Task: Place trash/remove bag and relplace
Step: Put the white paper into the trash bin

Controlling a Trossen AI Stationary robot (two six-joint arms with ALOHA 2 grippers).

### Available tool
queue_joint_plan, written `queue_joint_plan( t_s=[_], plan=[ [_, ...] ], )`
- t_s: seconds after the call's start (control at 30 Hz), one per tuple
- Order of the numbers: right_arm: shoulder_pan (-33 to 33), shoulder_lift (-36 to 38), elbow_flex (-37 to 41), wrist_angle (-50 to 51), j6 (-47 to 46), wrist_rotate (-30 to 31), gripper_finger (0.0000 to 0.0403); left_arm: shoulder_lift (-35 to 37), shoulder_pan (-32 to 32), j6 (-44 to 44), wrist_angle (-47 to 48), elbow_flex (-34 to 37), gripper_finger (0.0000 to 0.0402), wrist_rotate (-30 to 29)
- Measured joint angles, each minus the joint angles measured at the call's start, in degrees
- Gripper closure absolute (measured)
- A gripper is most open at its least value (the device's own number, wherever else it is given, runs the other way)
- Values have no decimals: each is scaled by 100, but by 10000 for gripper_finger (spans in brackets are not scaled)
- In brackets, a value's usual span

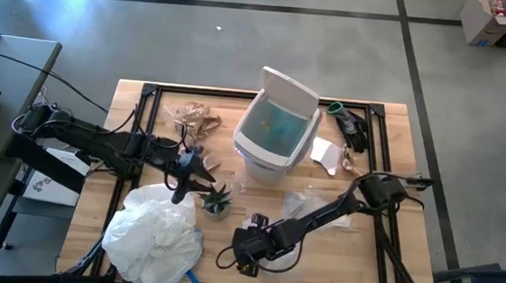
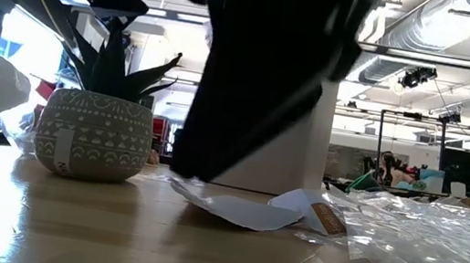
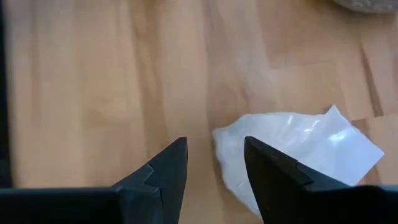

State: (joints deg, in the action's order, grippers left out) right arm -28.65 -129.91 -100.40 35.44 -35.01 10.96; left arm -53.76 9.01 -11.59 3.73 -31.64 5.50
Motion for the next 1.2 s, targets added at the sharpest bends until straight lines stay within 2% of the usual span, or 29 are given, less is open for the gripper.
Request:
queue_joint_plan(
  t_s=[0.23,0.63,0.9,1.0,1.2],
  plan=[
    [-160,-162,-2,282,-57,560,256,-2,143,-158,32,0,268,-5],
    [-159,-461,-42,446,-93,907,256,-2,191,-189,-51,0,268,-31],
    [-142,-434,-20,1094,-332,1867,257,-2,191,-191,-53,0,268,-42],
    [-142,-439,-13,1204,-360,1964,267,-2,193,-189,-49,0,268,-39],
    [-139,-445,-7,1225,-395,2117,312,-2,193,-188,-53,0,268,-39]
  ],
)
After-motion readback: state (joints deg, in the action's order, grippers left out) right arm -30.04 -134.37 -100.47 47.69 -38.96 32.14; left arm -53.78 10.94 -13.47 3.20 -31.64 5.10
